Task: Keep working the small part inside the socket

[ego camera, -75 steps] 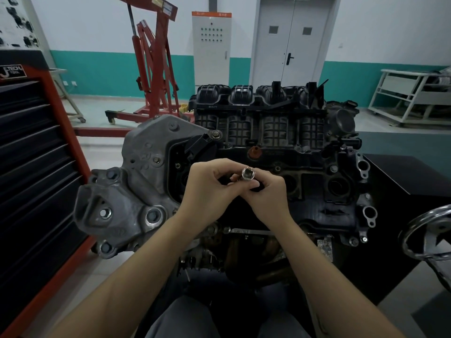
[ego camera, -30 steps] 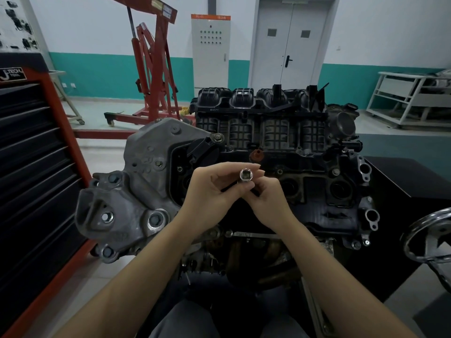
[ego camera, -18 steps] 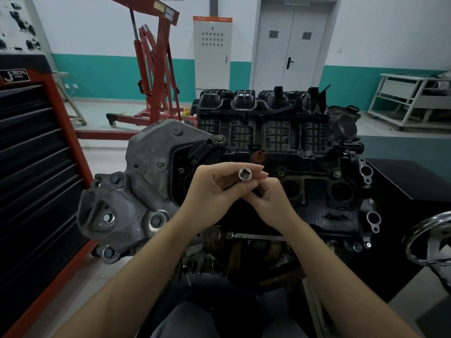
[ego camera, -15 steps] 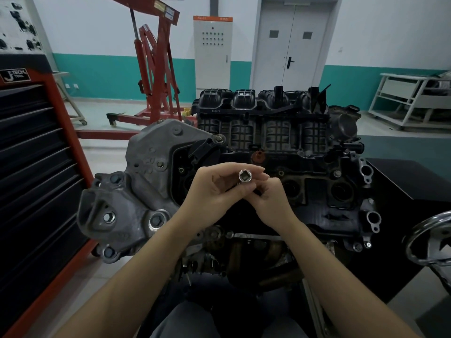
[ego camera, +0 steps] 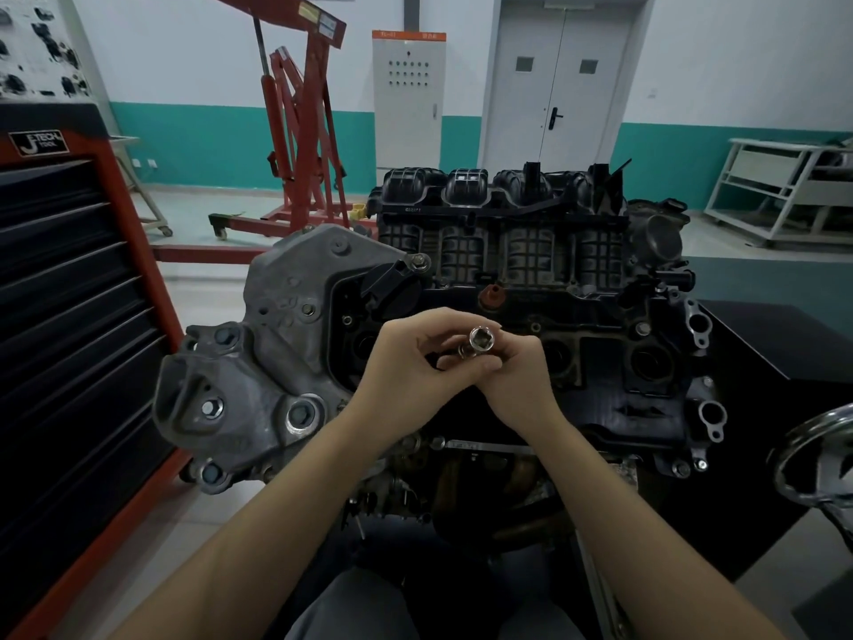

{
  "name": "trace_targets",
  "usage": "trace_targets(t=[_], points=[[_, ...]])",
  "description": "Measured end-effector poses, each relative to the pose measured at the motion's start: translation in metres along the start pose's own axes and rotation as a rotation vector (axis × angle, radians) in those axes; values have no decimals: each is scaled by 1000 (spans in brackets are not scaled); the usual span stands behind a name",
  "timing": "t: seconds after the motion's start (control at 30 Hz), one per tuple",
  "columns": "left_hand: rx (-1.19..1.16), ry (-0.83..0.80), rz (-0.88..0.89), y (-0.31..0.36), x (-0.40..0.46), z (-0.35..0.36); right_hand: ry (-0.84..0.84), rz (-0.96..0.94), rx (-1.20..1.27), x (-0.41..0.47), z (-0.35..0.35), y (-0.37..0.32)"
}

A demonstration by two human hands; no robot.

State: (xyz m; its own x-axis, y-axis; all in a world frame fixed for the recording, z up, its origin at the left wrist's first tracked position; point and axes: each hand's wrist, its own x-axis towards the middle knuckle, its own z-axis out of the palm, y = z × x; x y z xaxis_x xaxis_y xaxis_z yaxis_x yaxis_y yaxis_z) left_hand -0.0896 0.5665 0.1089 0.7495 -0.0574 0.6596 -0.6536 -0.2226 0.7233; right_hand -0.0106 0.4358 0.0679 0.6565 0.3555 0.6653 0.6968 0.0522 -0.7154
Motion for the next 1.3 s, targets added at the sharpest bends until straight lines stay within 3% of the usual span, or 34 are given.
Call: trace_targets(t=[0.1, 0.33, 0.53, 0.7, 0.93, 1.13, 1.3], points=[[61, 68, 10, 0, 0, 4, 13, -32, 9, 0, 1, -1], [-68, -68, -31, 1, -1, -2, 12, -14, -4, -2, 1, 0], [117, 81, -3, 0, -1, 3, 32, -43, -4, -1, 3, 1], [-42, -34, -61, 0, -2, 0, 12, -62, -64, -3, 3, -1], [69, 43, -40, -2, -2, -1, 73, -33, -14, -4, 5, 5], [-42, -87, -54, 0, -3, 0, 22, -48, -108, -4, 3, 2], [64, 61, -19, 0, -2, 1, 65, -25, -33, -2, 4, 4]])
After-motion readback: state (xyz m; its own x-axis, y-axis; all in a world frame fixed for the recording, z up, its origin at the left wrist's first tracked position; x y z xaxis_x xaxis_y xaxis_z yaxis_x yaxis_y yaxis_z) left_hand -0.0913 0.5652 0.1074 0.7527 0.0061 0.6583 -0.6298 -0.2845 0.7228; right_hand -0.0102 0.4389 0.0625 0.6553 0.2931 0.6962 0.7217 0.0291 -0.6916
